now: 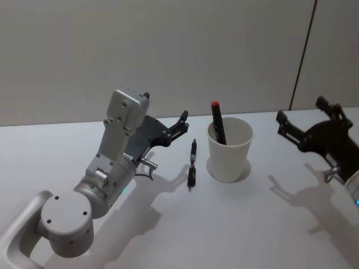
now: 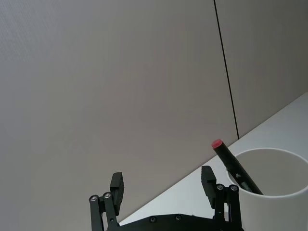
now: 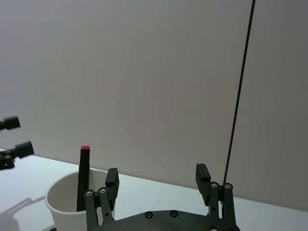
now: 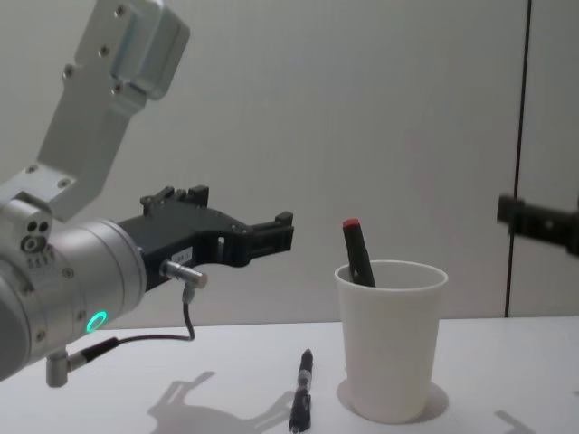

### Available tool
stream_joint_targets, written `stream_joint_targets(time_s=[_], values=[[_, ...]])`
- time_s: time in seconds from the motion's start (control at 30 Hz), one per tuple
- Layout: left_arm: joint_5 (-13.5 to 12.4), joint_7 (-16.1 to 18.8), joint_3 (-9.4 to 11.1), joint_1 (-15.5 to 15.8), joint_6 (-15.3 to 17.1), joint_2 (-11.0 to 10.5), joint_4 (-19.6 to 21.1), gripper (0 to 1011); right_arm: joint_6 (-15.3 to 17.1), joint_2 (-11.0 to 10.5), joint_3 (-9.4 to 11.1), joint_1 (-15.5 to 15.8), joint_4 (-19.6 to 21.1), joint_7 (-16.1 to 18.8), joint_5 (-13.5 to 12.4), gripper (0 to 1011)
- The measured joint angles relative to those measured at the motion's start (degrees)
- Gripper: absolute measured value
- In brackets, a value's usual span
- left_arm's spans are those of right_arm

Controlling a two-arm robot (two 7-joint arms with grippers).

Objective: Place the pen into the pen holder.

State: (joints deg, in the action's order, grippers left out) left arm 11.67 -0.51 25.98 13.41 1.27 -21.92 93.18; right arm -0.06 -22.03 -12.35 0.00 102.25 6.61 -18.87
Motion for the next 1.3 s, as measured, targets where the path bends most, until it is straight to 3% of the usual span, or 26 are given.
stream_joint_targets(time_s=[0.17, 0.6, 1.03, 1.3], values=[[-0.18, -0.1, 0.07, 0.13, -0.39, 0.04, 0.03, 1001, 1.65, 2.16, -0.47, 0.68, -0.86, -2.24, 1.9, 1002], [-0.17, -0.58, 0.02, 0.24, -0.19, 0.12, 0.0, 1001, 2.02, 2.67, -0.59, 0.84, -1.05, -2.79, 2.38, 1001], [1.24, -2.31, -0.01, 0.59, 3.92, 0.89, 0.05, 1001, 2.01, 2.7, -0.59, 0.84, -1.04, -2.79, 2.41, 1002], [2.92, 0.08, 0.21, 0.54, 6.96, 2.13, 0.77, 1001, 2.01, 2.7, -0.59, 0.84, -1.02, -2.79, 2.41, 1001]])
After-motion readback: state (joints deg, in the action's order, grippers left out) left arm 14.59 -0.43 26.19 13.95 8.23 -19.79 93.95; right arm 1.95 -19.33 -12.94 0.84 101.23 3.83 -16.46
